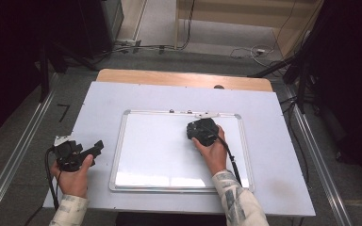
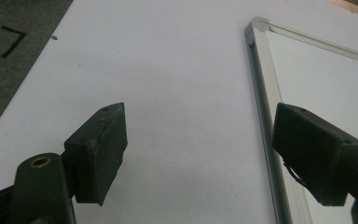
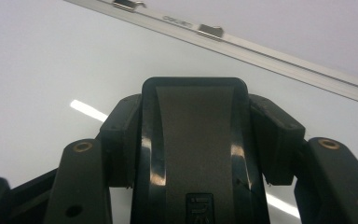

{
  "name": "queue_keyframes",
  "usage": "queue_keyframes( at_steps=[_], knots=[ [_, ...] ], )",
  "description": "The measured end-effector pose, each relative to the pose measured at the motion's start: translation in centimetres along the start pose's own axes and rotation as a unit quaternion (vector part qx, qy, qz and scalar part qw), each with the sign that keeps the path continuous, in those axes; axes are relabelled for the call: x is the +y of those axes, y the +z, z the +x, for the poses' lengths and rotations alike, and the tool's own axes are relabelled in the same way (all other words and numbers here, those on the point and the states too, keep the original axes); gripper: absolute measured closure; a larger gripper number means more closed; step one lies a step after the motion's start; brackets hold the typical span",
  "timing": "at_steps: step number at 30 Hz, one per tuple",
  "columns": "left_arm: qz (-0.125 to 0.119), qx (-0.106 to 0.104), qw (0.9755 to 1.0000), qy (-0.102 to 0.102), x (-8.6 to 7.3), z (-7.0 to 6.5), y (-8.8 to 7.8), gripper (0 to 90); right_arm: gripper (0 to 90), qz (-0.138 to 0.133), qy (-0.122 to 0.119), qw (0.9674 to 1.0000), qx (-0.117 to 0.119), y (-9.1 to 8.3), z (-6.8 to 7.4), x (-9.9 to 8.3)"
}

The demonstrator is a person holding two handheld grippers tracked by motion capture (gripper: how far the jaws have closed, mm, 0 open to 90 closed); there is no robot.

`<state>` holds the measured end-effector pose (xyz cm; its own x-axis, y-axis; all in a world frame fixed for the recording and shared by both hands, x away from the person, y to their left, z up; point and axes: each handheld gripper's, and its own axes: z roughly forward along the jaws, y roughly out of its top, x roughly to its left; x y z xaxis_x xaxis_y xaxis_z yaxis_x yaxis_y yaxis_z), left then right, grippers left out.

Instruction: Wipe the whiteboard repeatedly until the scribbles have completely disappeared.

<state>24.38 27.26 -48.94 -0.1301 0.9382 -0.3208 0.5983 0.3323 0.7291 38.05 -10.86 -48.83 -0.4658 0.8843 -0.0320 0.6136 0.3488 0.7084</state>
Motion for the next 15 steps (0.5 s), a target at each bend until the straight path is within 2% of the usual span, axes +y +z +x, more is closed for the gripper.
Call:
queue_keyframes(
  at_steps=[6, 10, 11, 12, 13, 14, 15],
  knots=[
    [0.000, -0.001, 1.0000, 0.002, 0.0, -0.1, 0.0, 19.2, 39.4, -0.002, -0.023, 0.9996, 0.017, 0.1, 2.0, 0.0],
    [0.001, -0.001, 1.0000, 0.002, 0.0, -0.1, 0.0, 19.2, 39.4, -0.003, -0.042, 0.9986, 0.034, 0.0, 4.0, -0.1],
    [0.001, -0.002, 1.0000, 0.002, 0.0, -0.1, 0.0, 19.2, 39.4, -0.003, -0.042, 0.9986, 0.034, 0.0, 4.0, -0.1],
    [0.001, -0.001, 1.0000, 0.002, 0.0, -0.1, 0.0, 19.2, 39.4, -0.004, -0.047, 0.9981, 0.040, -0.1, 4.8, -0.2],
    [0.001, -0.001, 1.0000, 0.002, 0.0, -0.1, 0.0, 19.2, 39.4, -0.004, -0.047, 0.9981, 0.040, -0.1, 4.8, -0.2],
    [0.001, -0.001, 1.0000, 0.002, 0.0, -0.1, 0.0, 19.2, 39.4, -0.004, -0.054, 0.9975, 0.046, -0.2, 5.6, -0.2],
    [0.001, -0.001, 1.0000, 0.002, 0.0, -0.1, 0.0, 19.2, 39.4, -0.004, -0.054, 0.9975, 0.046, -0.2, 5.6, -0.2]
  ],
)
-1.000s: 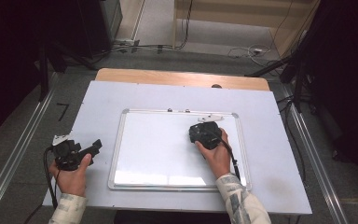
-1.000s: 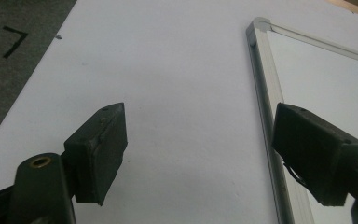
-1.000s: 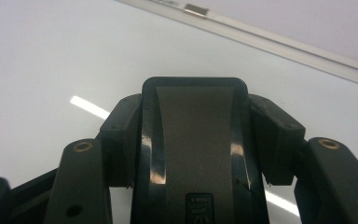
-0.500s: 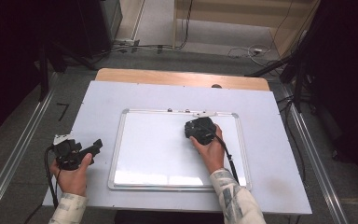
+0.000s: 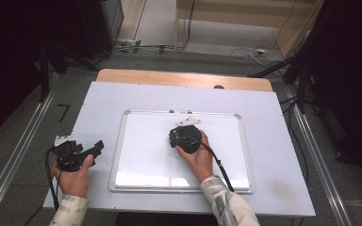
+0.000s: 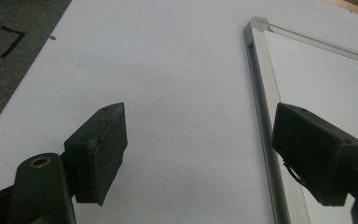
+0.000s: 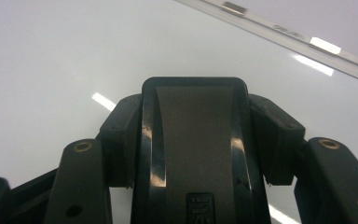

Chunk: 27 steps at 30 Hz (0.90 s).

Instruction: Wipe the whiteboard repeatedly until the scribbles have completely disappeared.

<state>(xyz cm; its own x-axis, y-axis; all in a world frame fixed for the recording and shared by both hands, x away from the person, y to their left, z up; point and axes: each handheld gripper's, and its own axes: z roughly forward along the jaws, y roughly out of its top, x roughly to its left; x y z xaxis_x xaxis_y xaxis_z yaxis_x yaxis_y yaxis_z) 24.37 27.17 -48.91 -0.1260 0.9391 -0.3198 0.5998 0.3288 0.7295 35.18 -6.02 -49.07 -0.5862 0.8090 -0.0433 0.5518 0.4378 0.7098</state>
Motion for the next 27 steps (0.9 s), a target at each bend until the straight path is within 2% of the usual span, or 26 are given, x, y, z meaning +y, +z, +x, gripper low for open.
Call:
queue_keyframes(
  at_steps=[1, 15, 23, 27],
  knots=[
    [0.000, 0.000, 1.0000, 0.001, 0.0, 0.0, 0.0, 19.2, 39.4, 0.000, -0.004, 1.0000, 0.004, 0.0, 0.7, 0.0],
    [0.000, -0.001, 1.0000, 0.001, 0.0, -0.1, 0.0, 19.2, 39.4, -0.004, -0.025, 0.9992, 0.029, -0.3, 4.5, -0.4],
    [-0.001, -0.001, 1.0000, 0.001, 0.0, -0.1, 0.0, 19.2, 39.4, -0.006, -0.025, 0.9989, 0.039, -0.5, 5.6, -0.6],
    [-0.001, 0.000, 1.0000, 0.001, 0.0, 0.0, -0.1, 19.2, 39.3, -0.001, -0.018, 0.9987, 0.048, -0.6, 5.4, -0.5]
  ],
)
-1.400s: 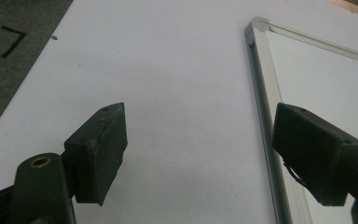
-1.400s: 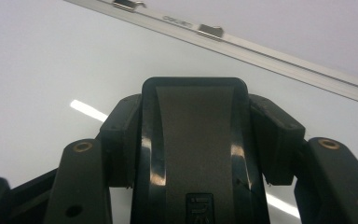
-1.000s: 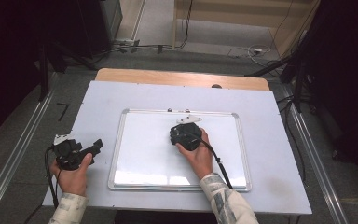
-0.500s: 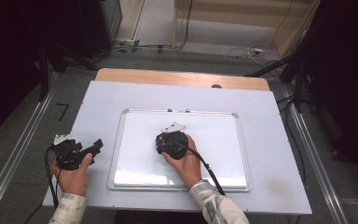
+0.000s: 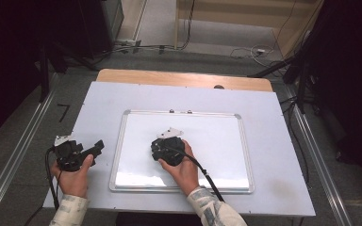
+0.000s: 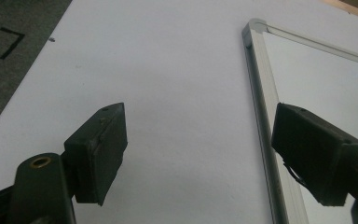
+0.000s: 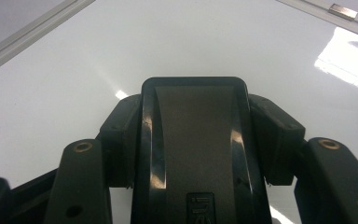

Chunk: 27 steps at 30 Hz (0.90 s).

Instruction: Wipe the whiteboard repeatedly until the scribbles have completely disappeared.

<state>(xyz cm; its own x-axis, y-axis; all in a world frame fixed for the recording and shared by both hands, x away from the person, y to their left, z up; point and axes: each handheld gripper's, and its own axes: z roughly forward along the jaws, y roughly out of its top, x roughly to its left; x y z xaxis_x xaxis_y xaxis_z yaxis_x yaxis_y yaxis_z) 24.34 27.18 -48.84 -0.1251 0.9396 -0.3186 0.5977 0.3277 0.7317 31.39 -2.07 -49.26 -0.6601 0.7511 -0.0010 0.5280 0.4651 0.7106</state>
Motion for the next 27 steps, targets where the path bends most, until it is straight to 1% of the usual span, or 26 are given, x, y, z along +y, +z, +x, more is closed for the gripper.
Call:
queue_keyframes(
  at_steps=[7, 8, 9, 13, 18, 25, 27],
  knots=[
    [0.000, 0.000, 1.0000, -0.003, 0.0, 0.2, 0.0, 19.2, 39.3, 0.012, 0.006, 0.9999, 0.003, -0.4, -0.5, 0.2],
    [0.000, 0.000, 1.0000, -0.002, 0.0, 0.2, 0.0, 19.2, 39.3, 0.007, 0.007, 0.9999, 0.005, -0.6, -0.6, 0.2],
    [-0.001, 0.001, 1.0000, -0.002, 0.0, 0.2, 0.0, 19.2, 39.3, 0.001, 0.013, 0.9999, 0.007, -1.1, -0.8, 0.3],
    [-0.001, 0.001, 1.0000, -0.001, 0.0, 0.2, -0.1, 19.2, 39.3, -0.001, 0.016, 0.9999, 0.003, -1.5, -1.2, 0.3],
    [-0.002, 0.002, 1.0000, -0.005, 0.0, 0.3, -0.1, 19.2, 39.2, -0.014, 0.027, 0.9995, 0.001, -2.5, -2.0, 0.2],
    [-0.001, 0.002, 1.0000, -0.004, 0.0, 0.3, -0.1, 19.2, 39.1, -0.027, 0.048, 0.9984, -0.013, -4.1, -4.0, 0.4],
    [-0.002, 0.003, 1.0000, -0.005, -0.1, 0.3, -0.2, 19.2, 39.1, -0.030, 0.053, 0.9981, -0.014, -4.5, -4.5, 0.4]
  ],
)
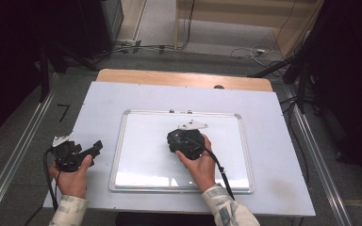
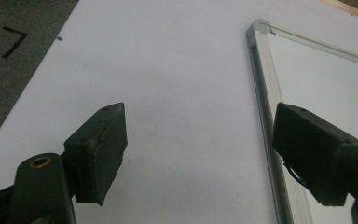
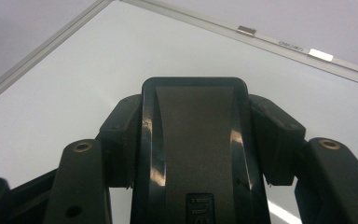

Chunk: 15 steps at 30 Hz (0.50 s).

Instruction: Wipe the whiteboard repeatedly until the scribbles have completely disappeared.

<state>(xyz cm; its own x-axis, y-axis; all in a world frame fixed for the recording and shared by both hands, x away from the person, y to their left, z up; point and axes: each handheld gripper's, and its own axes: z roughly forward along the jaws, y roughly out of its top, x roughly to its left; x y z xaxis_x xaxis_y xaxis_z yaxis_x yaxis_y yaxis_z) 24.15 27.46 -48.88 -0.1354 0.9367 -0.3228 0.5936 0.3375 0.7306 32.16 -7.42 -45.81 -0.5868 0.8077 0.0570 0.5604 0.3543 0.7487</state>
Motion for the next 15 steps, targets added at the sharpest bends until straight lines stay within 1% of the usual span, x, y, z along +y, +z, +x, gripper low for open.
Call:
queue_keyframes(
  at_steps=[2, 6, 15],
  knots=[
    [0.000, 0.001, 1.0000, 0.001, 0.0, 0.0, 0.0, 19.2, 39.1, -0.001, -0.001, 1.0000, -0.006, -0.3, -0.4, 0.0],
    [0.000, 0.001, 1.0000, 0.001, 0.0, 0.0, 0.0, 19.2, 39.1, 0.000, 0.005, 0.9999, -0.013, -0.6, -1.2, 0.0],
    [0.001, 0.001, 1.0000, 0.001, -0.1, 0.0, 0.0, 19.2, 39.0, -0.002, 0.016, 0.9994, -0.030, -1.0, -2.4, -0.1]
  ],
)
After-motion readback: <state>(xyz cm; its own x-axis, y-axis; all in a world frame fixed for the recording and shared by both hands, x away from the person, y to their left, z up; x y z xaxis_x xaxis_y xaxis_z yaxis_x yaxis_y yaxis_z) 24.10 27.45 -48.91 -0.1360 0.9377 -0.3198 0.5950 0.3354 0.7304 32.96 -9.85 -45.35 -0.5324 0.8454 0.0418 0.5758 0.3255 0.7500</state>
